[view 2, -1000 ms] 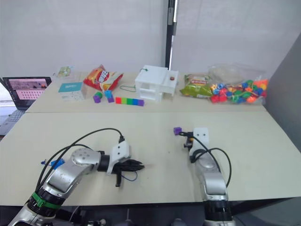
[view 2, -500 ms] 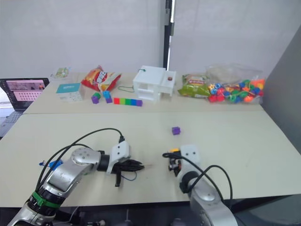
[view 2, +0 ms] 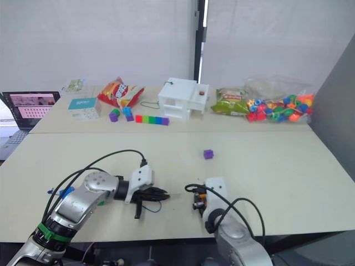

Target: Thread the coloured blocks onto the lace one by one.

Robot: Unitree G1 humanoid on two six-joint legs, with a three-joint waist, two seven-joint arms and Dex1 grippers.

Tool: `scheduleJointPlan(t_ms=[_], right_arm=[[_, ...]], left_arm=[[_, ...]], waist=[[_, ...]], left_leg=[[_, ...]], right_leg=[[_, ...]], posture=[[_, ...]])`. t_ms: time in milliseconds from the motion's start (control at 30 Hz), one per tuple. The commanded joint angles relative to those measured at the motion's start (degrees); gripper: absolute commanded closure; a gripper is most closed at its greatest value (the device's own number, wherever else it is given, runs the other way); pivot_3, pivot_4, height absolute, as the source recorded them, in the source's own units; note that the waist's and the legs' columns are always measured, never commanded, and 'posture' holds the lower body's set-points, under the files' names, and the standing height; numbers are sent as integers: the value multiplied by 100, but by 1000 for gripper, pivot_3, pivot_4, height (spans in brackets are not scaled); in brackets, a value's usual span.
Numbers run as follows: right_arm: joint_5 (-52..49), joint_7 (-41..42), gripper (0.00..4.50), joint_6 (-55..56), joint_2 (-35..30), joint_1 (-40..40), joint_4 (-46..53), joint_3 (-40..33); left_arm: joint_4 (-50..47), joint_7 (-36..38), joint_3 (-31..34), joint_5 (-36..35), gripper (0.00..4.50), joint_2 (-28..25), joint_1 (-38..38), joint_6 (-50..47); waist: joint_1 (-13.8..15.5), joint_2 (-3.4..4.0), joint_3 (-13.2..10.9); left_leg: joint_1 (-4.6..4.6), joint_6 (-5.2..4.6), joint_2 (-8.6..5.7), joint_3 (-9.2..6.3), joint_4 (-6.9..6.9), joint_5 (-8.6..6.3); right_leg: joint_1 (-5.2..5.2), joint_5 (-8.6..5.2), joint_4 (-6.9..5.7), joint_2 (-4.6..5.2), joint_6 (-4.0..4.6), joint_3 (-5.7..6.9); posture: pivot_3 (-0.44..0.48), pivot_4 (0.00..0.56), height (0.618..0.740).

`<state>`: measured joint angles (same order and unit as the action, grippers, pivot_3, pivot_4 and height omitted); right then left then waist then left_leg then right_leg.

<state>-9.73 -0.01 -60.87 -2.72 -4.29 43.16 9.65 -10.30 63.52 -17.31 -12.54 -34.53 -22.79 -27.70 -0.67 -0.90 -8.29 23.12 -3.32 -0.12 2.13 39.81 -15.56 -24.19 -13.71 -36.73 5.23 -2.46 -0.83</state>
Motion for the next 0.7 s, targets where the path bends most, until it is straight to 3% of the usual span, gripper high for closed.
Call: scheduleJointPlan(t_ms=[33, 233, 267, 400, 500, 567, 633, 700], right_arm=[[73, 42, 2209, 334, -116, -27, 99, -19], [-166, 383, 226, 482, -402, 175, 426, -256], [-219, 466, 54, 456, -472, 231, 477, -307], [-668, 1204, 54, 329, -1026, 598, 574, -618], [-1803, 3185, 54, 387, -2298, 1403, -52, -1212], [-2165, 4653, 54, 721, -3337, 1803, -775, -1161], [-2155, 5233, 54, 1087, -3778, 2185, -1478, -1072], [-1697, 6197, 54, 1897, -4331, 2566, -2226, -451]], left_arm=[[-35, 18, 51, -18, 4500, -43, -98, 92], [-73, -6, 85, -24, 4500, -55, -48, 77], [-83, -14, 94, -27, 4500, -59, -34, 74], [-152, -81, 128, -42, 4500, -62, 18, 33], [-272, -161, 146, -64, 4500, -66, 112, -18], [-366, -199, 139, -96, 4500, -58, 158, -70], [-406, -217, 122, -99, 4500, -55, 167, -94], [-461, -226, 121, -108, 4500, -71, 195, -125]], waist=[[2, 0, 0], [1, 0, 0], [1, 0, 0], [4, 0, 0], [-2, -4, -4], [22, -4, -5], [36, -7, -6], [29, -6, -6]], left_leg=[[2, 0, -1, 0, 0, 0], [5, 0, 0, 0, 0, 0], [5, 0, 0, 0, 0, 0], [5, -1, -1, 0, 0, 0], [5, -2, -3, 3, 3, -1], [0, -7, -2, 1, 8, -4], [-5, -11, 2, -7, 3, -6], [3, -12, 2, -5, -3, -7]], right_leg=[[-3, 0, 0, 1, 0, 0], [-4, 0, 1, 0, 0, 0], [-5, 0, 1, 0, 0, 0], [-3, 0, 2, 1, 0, 1], [3, 1, 6, 3, -2, 0], [12, 1, 12, 3, -2, 2], [19, 0, 19, -2, 0, 11], [10, -1, 20, -4, 2, 9]], posture=[[0, 150, 740], [0, 150, 740], [0, 150, 740], [0, 150, 740], [0, 150, 740], [0, 150, 740], [0, 150, 740], [0, 150, 740]])
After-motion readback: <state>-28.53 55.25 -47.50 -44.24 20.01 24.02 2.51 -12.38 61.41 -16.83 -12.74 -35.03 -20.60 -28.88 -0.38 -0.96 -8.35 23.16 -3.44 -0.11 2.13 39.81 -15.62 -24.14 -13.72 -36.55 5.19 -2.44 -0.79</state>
